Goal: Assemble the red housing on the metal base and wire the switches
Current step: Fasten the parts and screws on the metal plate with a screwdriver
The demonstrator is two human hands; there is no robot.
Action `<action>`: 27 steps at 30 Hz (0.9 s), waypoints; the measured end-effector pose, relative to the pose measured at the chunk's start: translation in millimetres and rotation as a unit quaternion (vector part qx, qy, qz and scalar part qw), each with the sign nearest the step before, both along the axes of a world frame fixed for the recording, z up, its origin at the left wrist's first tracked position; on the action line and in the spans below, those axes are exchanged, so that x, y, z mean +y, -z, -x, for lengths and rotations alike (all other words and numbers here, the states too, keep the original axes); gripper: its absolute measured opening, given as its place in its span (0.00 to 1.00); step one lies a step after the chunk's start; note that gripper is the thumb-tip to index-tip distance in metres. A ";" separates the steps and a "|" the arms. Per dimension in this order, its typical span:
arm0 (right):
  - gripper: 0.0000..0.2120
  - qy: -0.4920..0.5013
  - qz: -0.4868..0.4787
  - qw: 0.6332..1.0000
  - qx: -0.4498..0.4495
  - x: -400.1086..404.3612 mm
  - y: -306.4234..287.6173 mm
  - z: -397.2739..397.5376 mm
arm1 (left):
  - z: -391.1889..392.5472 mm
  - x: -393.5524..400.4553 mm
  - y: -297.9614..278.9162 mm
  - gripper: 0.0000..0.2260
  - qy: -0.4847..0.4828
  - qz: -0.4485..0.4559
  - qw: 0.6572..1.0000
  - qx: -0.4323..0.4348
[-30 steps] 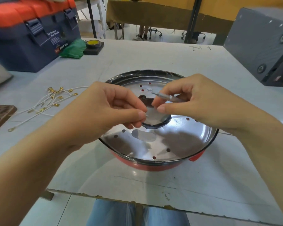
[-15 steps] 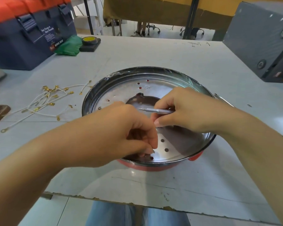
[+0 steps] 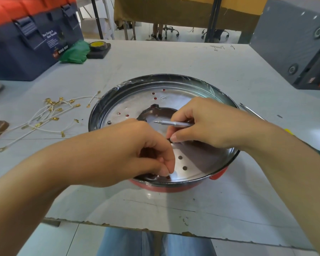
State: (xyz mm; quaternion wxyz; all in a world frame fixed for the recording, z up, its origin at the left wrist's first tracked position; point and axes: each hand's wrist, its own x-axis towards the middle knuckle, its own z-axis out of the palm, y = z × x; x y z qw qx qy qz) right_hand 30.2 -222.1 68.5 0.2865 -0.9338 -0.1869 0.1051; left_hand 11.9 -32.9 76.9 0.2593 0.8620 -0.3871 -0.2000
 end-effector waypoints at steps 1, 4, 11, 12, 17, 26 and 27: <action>0.04 0.000 0.000 1.000 0.000 -0.2 0.2 -0.2 | -0.2 -0.1 0.0 0.02 0.002 0.000 1.000 0.001; 0.03 -0.001 -0.001 1.000 0.000 -0.8 0.5 -0.5 | -0.5 -0.1 0.5 0.02 0.005 -0.001 1.000 0.004; 0.03 0.001 -0.006 1.000 0.000 -1.1 1.6 -0.7 | -1.9 0.9 2.0 0.01 0.012 0.011 1.000 0.007; 0.03 0.001 -0.005 1.000 0.000 -1.2 1.4 -0.7 | -2.2 1.1 2.3 0.01 0.014 0.013 1.000 0.009; 0.03 0.000 -0.001 1.000 0.000 -1.7 1.5 -1.0 | -1.8 3.1 4.3 0.05 0.027 0.012 1.000 0.004; 0.03 -0.004 -0.007 1.000 0.000 -2.3 1.7 -1.4 | -2.6 -0.8 1.2 0.06 0.027 -0.005 0.999 -0.034; 0.03 -0.004 -0.008 1.000 0.000 -2.3 1.6 -1.4 | -2.8 -1.7 0.4 0.05 0.029 -0.009 0.999 -0.035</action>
